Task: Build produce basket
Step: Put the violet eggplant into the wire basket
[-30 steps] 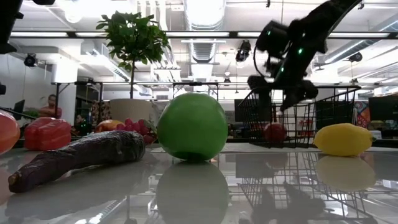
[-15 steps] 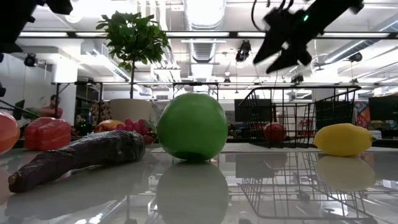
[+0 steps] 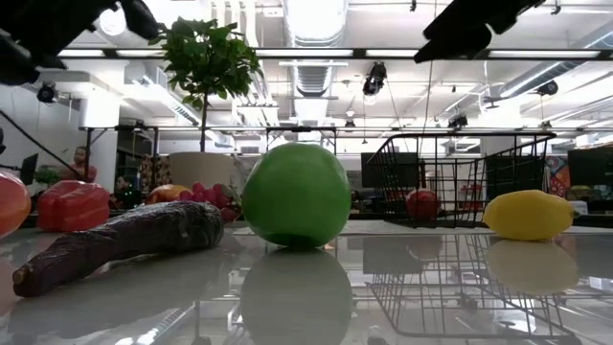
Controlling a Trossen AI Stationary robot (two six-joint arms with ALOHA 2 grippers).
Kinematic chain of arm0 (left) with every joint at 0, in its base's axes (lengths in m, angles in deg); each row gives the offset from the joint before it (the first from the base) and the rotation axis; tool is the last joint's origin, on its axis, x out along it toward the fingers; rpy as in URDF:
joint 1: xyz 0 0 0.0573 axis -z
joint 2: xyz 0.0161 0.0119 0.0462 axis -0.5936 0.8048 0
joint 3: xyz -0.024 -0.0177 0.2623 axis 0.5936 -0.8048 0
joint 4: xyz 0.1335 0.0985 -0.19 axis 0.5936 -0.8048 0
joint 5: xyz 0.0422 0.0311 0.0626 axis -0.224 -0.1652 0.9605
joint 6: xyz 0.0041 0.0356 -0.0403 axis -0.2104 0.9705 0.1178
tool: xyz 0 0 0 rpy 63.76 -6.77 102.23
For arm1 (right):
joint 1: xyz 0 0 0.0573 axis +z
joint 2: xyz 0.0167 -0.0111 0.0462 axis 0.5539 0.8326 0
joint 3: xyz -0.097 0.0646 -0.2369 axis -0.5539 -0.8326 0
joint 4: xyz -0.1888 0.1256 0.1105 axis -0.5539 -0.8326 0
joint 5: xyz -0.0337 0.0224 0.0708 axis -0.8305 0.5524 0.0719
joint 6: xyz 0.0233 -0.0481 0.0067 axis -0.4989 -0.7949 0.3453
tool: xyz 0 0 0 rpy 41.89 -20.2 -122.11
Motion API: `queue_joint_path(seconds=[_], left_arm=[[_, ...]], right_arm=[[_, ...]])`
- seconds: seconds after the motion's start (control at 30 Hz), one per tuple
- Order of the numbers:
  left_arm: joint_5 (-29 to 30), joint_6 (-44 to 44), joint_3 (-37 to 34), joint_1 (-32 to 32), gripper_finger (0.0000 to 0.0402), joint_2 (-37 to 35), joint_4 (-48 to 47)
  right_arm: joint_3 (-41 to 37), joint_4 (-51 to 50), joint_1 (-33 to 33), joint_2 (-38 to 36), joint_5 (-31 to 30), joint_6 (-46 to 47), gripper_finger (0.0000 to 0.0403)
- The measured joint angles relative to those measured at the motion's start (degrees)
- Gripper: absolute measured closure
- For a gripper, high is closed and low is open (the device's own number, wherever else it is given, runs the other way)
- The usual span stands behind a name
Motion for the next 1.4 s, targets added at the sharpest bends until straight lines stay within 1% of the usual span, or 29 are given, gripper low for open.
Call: queue_joint_path(seconds=[0.27, 0.33, 0.43, 0.53, 0.63, 0.73, 0.87, 0.97, 1.1, 1.2, 1.3, 1.4], left_arm=[[0.92, -6.58, 9.57, 4.01, 0.0401, 13.58, -2.04], [1.74, -7.9, 11.78, 5.54, 0.0401, 16.25, -1.72], [4.54, -8.4, 14.92, 7.96, 0.0401, 19.82, -6.67], [10.1, -8.55, 18.44, 10.9, 0.0401, 22.25, -14.47], [16.57, -10.37, 22.43, 13.71, 0.0401, 23.67, -25.39], [22.68, -13.38, 26.5, 16.81, 0.0401, 25.47, -37.37], [28.94, -19.04, 32.35, 21.15, 0.0401, 27.82, -51.3], [32.37, -24.01, 36.67, 23.89, 0.0401, 30.39, -60.65], [34.07, -31.6, 42.39, 26.27, 0.0401, 34.19, -70.63], [33.88, -38.83, 47.38, 27.5, 0.0401, 37.87, -79.24], [32.81, -46.72, 53.55, 28.94, 0.0401, 41.65, -90.68], [29.89, -54.78, 60.24, 30.52, 0.0401, 46.01, -101.95]], right_arm=[[-0.16, 0.63, 5.19, -0.41, -0.02, -6.2, 0.0077], [-0.8, 2.94, 5.92, -0.44, 0.0, -7.69, 0.0077], [-2.97, 7.62, 6.62, -0.44, 1.78, -10.6, 0.0077], [-6.82, 14.63, 6.65, -0.7, 4.78, -12.92, 0.0077], [-11.06, 22.47, 6.6, -1.05, 5.09, -15.72, 0.0077], [-15.44, 30.82, 6.44, -1.6, 6.15, -19.04, 0.0076], [-20.52, 41.29, 5.06, -2.67, 11.4, -22.98, 0.0076], [-23.26, 47.25, 2.82, -3.38, 14.0, -24.45, 0.0077], [-25.92, 52.19, -1.33, -4.35, 17.37, -25.21, 0.0077], [-26.55, 52.34, -4.7, -5.41, 19.45, -25.06, 0.0076], [-26.55, 52.38, -6.99, -6.01, 21.69, -24.48, 0.0077], [-26.55, 52.11, -7.72, -6.3, 22.91, -23.54, 0.0077]])
